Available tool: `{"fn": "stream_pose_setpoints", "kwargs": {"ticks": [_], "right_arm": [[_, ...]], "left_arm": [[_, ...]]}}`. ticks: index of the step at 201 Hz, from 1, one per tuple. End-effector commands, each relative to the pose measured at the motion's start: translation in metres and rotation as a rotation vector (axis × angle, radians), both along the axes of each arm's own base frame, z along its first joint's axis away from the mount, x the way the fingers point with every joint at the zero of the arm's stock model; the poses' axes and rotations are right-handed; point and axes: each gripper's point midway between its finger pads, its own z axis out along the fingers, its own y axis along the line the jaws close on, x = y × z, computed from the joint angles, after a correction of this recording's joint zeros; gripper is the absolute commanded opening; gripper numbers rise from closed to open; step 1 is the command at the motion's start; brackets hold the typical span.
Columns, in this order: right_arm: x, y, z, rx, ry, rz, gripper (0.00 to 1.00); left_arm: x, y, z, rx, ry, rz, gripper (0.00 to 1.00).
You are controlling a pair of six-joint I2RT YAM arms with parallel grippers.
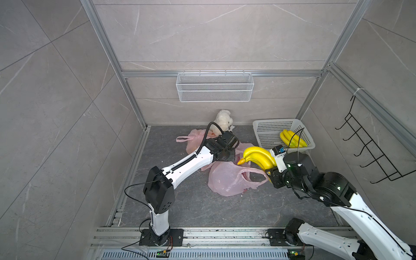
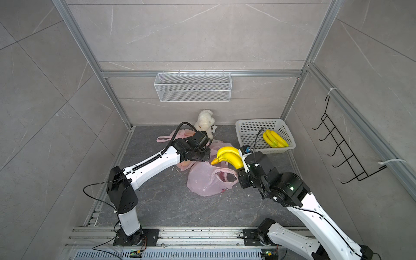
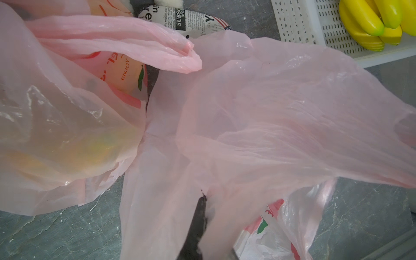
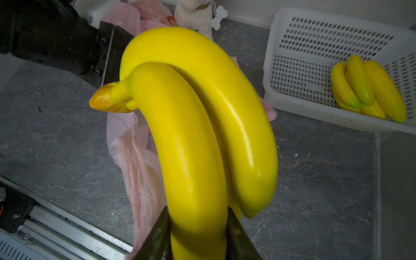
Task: Place the banana into a plastic bag & tie a knot
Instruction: Place the banana into the plastic bag.
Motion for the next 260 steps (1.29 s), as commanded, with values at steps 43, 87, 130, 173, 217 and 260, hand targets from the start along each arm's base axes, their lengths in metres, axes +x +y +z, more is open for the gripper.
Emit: {"fn": "stream_pose_setpoints", "kwargs": {"ticks": [43,87,130,173,217,260], "right_arm": [[0.022,0.006,-0.044,-0.071,0.056,-0.091,0.20],[0.027,0.008,-0.057,-0.114,0.066,-0.112,0.20],[0.038,-0.001,-0.033,-0.127,-0.005,-0.185,0.22],[0.045,0.015,-0.048,-0.148,0.050,-0.168,0.20],[0.044,0.023,-0.050,-0.129,0.080,-0.156,0.21],[0.056,0.026,-0.047,-0.016,0.099,-0.156,0.24]], "left_arm": [[-0.014,0.003,0.041,-0.110,-0.092,-0.067,0.00],[-0.024,0.000,0.041,-0.136,-0.098,-0.120,0.00],[-0.047,-0.014,0.046,-0.126,-0.140,-0.261,0.00],[-0.063,-0.038,0.068,-0.214,-0.186,-0.311,0.00],[-0.071,-0.063,0.084,-0.300,-0.252,-0.341,0.00],[-0.097,-0.071,0.081,-0.351,-0.236,-0.439,0.00]]}}
